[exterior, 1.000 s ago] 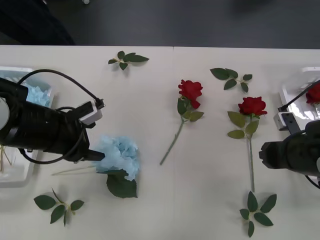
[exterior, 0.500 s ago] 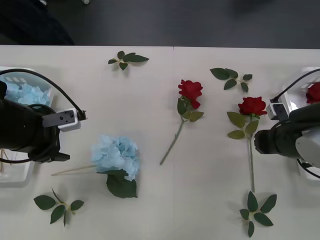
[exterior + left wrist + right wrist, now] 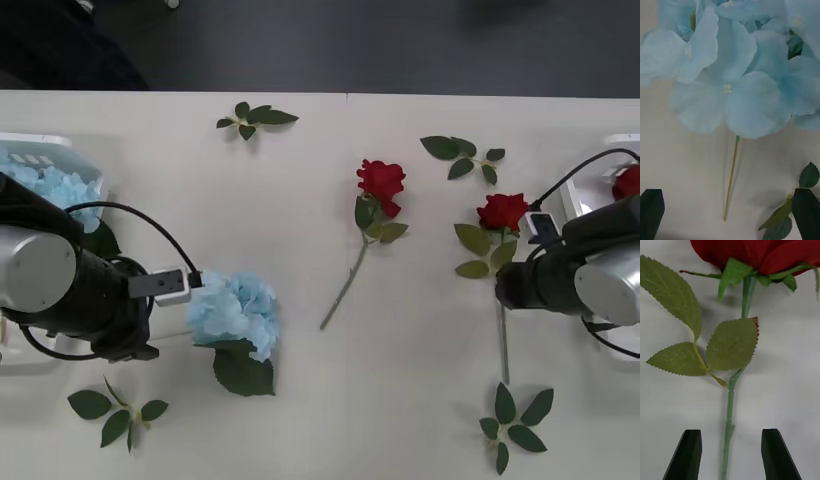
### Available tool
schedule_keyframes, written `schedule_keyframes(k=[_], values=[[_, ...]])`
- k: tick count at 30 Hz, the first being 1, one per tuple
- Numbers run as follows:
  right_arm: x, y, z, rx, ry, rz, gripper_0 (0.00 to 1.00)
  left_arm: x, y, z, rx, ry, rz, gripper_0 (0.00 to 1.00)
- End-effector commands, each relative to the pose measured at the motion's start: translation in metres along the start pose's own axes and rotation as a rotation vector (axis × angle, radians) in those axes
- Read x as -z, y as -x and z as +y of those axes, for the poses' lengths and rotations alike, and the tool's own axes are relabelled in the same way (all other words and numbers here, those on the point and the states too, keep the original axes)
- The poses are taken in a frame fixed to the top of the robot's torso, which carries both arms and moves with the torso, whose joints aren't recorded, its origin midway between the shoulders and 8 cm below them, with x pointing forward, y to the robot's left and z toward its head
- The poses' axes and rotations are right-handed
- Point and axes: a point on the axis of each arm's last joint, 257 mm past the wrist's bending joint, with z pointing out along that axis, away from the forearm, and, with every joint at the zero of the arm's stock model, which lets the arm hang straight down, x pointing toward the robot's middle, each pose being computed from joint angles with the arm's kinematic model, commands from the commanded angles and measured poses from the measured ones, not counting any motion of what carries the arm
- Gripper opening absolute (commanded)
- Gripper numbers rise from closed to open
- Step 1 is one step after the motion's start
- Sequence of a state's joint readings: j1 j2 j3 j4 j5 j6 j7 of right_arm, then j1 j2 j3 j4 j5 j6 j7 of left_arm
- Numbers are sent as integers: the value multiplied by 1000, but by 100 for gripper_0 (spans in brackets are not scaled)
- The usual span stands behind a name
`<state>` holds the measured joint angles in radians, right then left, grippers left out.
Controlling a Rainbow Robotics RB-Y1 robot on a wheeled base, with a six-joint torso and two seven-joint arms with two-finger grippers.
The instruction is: Put the red flowers into the right box and the blue flowers into the left box
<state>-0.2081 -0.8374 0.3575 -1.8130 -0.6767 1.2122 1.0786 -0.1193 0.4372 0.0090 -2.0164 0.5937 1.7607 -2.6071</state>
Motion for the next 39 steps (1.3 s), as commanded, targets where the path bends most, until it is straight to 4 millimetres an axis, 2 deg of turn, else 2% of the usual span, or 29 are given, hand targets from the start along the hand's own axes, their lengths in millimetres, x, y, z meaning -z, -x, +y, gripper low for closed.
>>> schedule_keyframes(k=[1,6,15,24,26,27,28,29,31,33,35,39], values=[[-4,11,4,-13,-1,-22,46,-13,0,6,-28,15,3,100],[-14,12,7,-25,2,-18,46,-35,2,4,-28,10,1,100],[-35,16,12,-41,8,-22,46,-54,5,1,-14,4,-2,100],[-41,11,14,-21,-8,-16,46,-69,5,1,-7,8,-2,100],[-43,9,13,-11,-15,-13,46,-70,4,0,-8,5,1,90],[-43,8,12,-10,-17,-12,44,-70,3,0,-8,6,3,81],[-44,6,12,-13,-18,-5,13,-71,2,0,-8,5,7,69],[-44,7,13,-13,-15,-7,0,-70,2,0,-9,7,7,61],[-46,3,10,-16,-16,2,0,-71,1,0,-9,5,10,27],[-46,3,11,-13,-15,4,0,-71,1,0,-10,6,9,8],[-46,2,12,-15,-11,6,0,-71,0,0,-10,6,11,2],[-46,1,13,-18,-8,10,0,-72,-1,-1,-9,5,15,0]])
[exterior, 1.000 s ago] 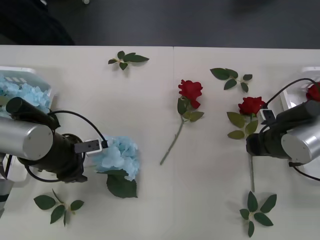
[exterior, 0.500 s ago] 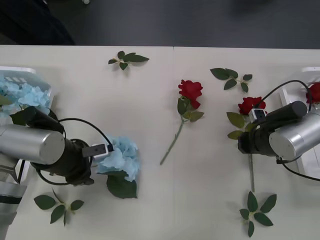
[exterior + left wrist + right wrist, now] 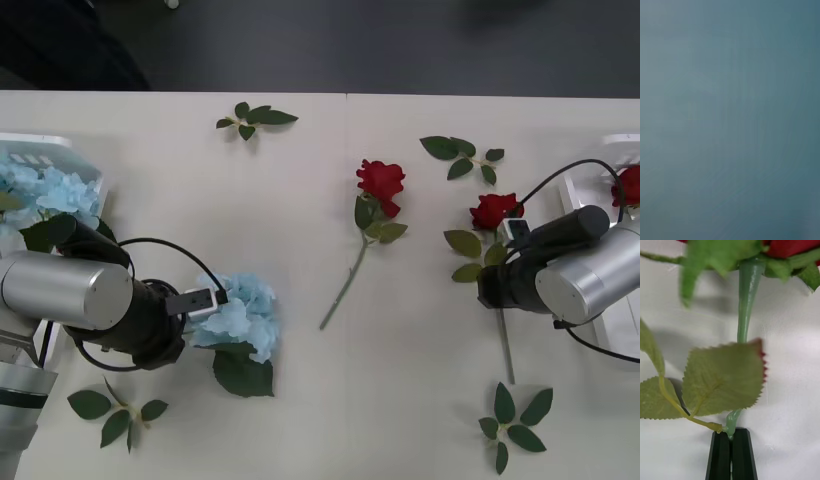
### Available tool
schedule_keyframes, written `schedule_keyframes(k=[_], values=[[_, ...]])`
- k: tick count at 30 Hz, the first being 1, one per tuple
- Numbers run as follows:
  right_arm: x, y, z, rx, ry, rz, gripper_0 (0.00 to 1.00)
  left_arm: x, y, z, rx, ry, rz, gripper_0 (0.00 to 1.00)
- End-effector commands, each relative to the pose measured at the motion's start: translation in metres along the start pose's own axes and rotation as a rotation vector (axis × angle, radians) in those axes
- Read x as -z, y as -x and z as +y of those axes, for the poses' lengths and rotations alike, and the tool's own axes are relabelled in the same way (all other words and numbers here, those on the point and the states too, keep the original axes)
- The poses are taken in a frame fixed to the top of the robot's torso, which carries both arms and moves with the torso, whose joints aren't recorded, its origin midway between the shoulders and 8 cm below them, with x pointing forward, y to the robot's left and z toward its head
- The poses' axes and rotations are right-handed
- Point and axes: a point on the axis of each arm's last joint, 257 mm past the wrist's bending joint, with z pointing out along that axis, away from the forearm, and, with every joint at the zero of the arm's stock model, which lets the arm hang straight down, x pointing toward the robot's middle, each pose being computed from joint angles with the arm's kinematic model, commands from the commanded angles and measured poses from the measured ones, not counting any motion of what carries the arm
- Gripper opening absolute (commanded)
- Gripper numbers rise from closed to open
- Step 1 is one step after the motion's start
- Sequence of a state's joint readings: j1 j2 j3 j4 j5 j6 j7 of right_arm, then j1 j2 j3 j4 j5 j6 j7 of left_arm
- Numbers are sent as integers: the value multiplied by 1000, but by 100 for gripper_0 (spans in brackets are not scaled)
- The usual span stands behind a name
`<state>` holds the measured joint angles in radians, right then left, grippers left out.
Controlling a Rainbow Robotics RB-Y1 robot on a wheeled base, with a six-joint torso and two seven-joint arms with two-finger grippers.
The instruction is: Put the red flowers into the right box and the blue flowers into the left box
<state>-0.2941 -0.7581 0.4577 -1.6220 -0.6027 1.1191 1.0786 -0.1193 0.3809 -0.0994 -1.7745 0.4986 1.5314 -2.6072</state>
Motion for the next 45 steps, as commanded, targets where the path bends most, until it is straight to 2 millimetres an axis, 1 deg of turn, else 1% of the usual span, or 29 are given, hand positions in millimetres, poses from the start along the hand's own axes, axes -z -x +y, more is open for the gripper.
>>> schedule_keyframes(k=[1,4,6,8,11,13,14,15,16,19,22,23,24,25,26,28,31,32,33,35,36,37,38,41,42,43,44,45], values=[[-2,-3,7,-20,18,11,0,4,-1,8,-62,22,1,0],[-2,-3,6,-18,19,13,0,4,1,6,-61,17,-6,0],[-1,-1,7,-14,19,9,0,7,3,9,-55,23,-18,0],[3,5,5,-9,15,-4,0,11,8,11,-52,27,-42,0],[18,17,0,-12,9,-21,0,23,17,15,-34,31,-95,0],[35,24,-5,-24,8,-16,0,37,23,19,-13,33,-146,0],[40,25,-6,-25,6,-14,0,41,25,20,-12,34,-159,0],[54,31,-9,-32,4,-11,0,53,27,24,1,40,-188,0],[59,32,-10,-37,4,-8,0,58,28,26,6,44,-200,0],[88,44,-15,-65,10,-13,0,84,29,31,32,55,-255,0],[118,51,-24,-94,9,-16,0,113,23,39,76,81,-316,0],[123,52,-27,-99,6,-15,0,119,22,40,82,89,-329,0],[136,53,-34,-108,2,-15,0,132,17,44,107,116,-354,0],[138,53,-35,-114,4,-16,0,135,17,45,112,120,-360,0],[149,54,-41,-123,3,-21,0,146,12,48,135,144,-380,0],[170,55,-56,-152,-7,-37,0,166,1,52,215,182,-416,0],[190,55,-79,-187,-34,-71,0,188,-12,57,316,236,-425,0],[197,52,-92,-213,-46,-85,0,198,-21,60,371,268,-424,0],[202,52,-101,-225,-54,-98,0,206,-27,62,412,289,-422,0],[211,48,-128,-262,-87,-122,0,222,-46,65,532,339,-412,0],[215,48,-140,-268,-107,-136,0,228,-54,66,582,359,-409,0],[217,48,-146,-269,-121,-144,0,231,-60,66,616,370,-408,0],[219,48,-161,-278,-149,-162,0,238,-72,67,693,394,-409,0],[222,49,-190,-291,-205,-205,0,254,-101,75,853,462,-428,0],[222,50,-208,-294,-239,-229,0,260,-114,79,926,495,-443,0],[222,51,-219,-296,-261,-245,0,264,-122,81,963,516,-450,0],[222,51,-226,-296,-273,-253,0,265,-126,83,984,525,-453,0],[222,54,-239,-299,-293,-271,0,267,-134,86,1026,547,-459,0]])
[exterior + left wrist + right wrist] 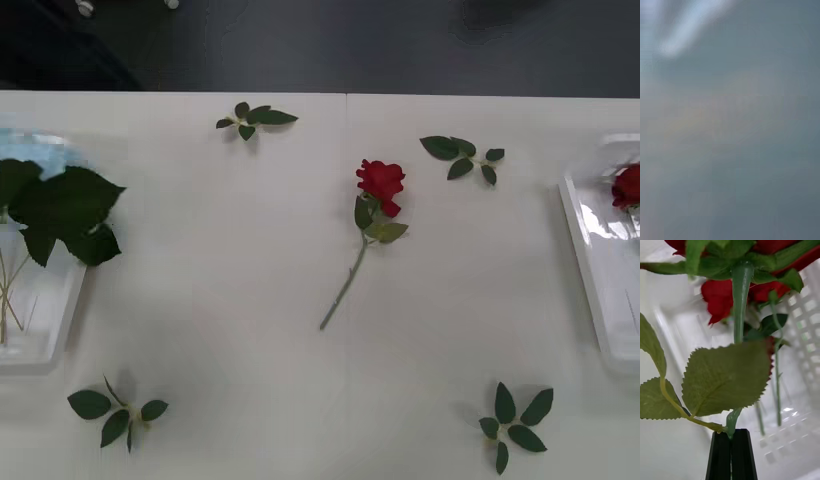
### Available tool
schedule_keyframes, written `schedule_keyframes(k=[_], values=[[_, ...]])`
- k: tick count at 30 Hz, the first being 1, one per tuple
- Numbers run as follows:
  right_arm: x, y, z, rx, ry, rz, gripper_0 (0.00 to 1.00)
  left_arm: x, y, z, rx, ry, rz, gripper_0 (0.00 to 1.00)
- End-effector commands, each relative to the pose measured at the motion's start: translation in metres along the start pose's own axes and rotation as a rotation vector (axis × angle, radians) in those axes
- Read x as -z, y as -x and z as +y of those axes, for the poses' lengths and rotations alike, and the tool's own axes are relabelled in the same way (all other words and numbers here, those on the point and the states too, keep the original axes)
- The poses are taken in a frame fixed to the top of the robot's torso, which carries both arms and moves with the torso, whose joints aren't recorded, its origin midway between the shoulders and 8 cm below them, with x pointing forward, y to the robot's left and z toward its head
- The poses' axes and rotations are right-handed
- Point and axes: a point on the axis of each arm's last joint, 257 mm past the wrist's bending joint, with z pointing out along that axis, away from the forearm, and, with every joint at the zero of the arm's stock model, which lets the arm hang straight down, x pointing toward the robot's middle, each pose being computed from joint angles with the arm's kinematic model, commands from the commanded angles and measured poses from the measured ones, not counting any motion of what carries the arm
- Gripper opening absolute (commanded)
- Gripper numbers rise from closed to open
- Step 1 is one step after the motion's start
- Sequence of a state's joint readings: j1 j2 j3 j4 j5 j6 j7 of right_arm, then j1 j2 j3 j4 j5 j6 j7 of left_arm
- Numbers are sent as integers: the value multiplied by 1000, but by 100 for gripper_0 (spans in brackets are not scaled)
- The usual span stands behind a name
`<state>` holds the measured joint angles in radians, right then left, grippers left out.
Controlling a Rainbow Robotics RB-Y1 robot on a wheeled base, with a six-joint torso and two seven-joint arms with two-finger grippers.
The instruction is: Put the red flowers into the right box and the blue flowers into the left box
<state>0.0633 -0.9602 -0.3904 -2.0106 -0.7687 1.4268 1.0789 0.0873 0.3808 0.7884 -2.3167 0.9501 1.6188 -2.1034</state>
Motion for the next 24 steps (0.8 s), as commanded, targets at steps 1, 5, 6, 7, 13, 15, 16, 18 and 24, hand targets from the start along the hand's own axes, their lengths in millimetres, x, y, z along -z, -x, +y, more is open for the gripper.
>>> schedule_keyframes(k=[1,5,6,7,13,15,16,18,24], values=[[-7,21,-37,52,-76,-61,0,12,-7,31,196,113,-23,0],[-20,43,-70,70,-134,-123,0,9,-14,67,315,213,-57,0],[-23,47,-76,75,-146,-135,0,7,-16,76,342,230,-67,0],[-25,50,-77,79,-148,-142,0,5,-16,79,352,235,-75,0],[-38,72,-95,124,-206,-197,0,-23,-34,125,476,283,-115,0],[-41,74,-98,133,-217,-201,0,-32,-40,135,509,290,-126,0],[-43,75,-98,134,-216,-201,0,-36,-42,138,521,290,-128,0],[-47,75,-94,145,-210,-201,0,-44,-46,147,546,295,-144,0],[-58,73,-86,206,-197,-207,39,-61,-53,162,564,310,-150,0]])
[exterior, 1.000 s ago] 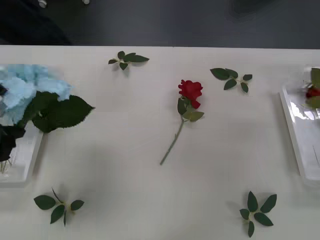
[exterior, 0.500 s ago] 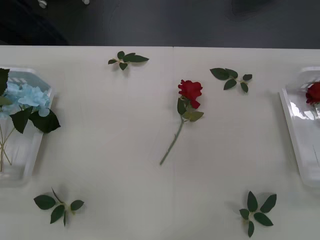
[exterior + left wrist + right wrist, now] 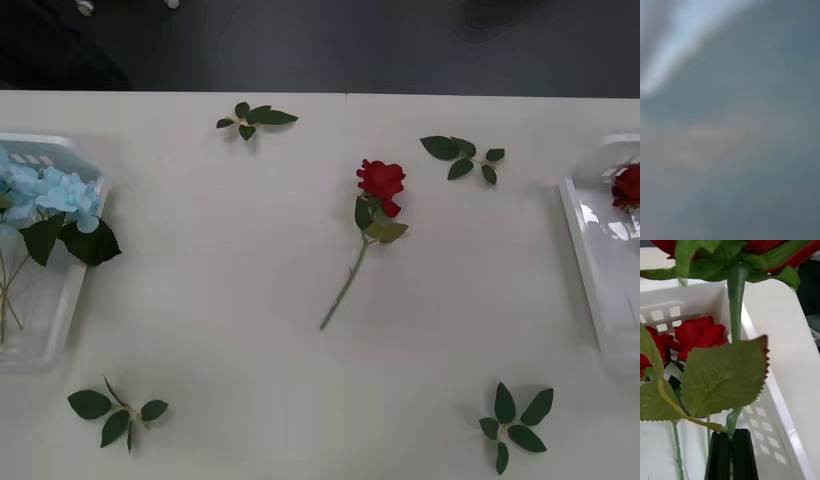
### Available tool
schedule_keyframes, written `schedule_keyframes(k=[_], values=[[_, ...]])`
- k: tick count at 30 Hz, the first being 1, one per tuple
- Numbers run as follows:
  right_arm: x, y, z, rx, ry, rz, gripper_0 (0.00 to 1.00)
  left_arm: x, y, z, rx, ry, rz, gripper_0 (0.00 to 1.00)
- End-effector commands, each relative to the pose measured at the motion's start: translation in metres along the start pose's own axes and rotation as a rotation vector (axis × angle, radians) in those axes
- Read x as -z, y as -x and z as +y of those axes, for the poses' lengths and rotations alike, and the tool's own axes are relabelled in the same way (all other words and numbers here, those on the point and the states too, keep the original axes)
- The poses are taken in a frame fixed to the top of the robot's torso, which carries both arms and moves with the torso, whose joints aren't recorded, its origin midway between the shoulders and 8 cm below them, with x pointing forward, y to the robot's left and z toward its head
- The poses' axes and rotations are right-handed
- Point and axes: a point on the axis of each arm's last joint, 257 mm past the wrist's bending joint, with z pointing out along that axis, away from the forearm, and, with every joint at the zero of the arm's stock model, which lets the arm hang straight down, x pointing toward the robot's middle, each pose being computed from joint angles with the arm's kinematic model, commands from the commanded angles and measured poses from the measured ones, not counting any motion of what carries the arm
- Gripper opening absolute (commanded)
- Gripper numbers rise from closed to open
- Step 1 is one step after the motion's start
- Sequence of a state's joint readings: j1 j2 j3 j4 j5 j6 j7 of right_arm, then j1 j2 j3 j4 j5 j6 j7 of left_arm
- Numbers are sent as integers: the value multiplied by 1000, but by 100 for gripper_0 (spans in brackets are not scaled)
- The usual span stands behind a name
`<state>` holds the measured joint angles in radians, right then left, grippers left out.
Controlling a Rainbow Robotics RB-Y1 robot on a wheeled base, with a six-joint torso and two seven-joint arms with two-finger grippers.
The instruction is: Put the red flowers into the right box and the blue flowers into the left box
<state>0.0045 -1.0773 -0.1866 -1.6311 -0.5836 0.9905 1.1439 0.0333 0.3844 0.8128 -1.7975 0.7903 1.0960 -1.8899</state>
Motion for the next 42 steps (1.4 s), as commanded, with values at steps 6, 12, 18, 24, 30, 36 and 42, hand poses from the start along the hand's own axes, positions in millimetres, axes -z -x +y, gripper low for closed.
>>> schedule_keyframes(k=[6,12,18,24,30,36,42], values=[[-11,14,2,159,-23,-36,75,-21,11,20,51,30,-29,0],[-15,22,15,160,-10,-42,75,-24,4,19,59,23,-18,29],[2,26,47,66,67,20,75,-26,6,4,58,-20,-16,98],[46,16,92,20,130,131,75,-9,21,-21,-39,-81,-25,100],[77,3,150,-40,224,166,75,16,31,-36,-69,-103,-39,100],[109,-34,247,-41,326,225,75,51,35,-56,-57,-101,3,100],[127,-71,332,-17,341,259,75,83,15,-100,-152,-153,114,100]])
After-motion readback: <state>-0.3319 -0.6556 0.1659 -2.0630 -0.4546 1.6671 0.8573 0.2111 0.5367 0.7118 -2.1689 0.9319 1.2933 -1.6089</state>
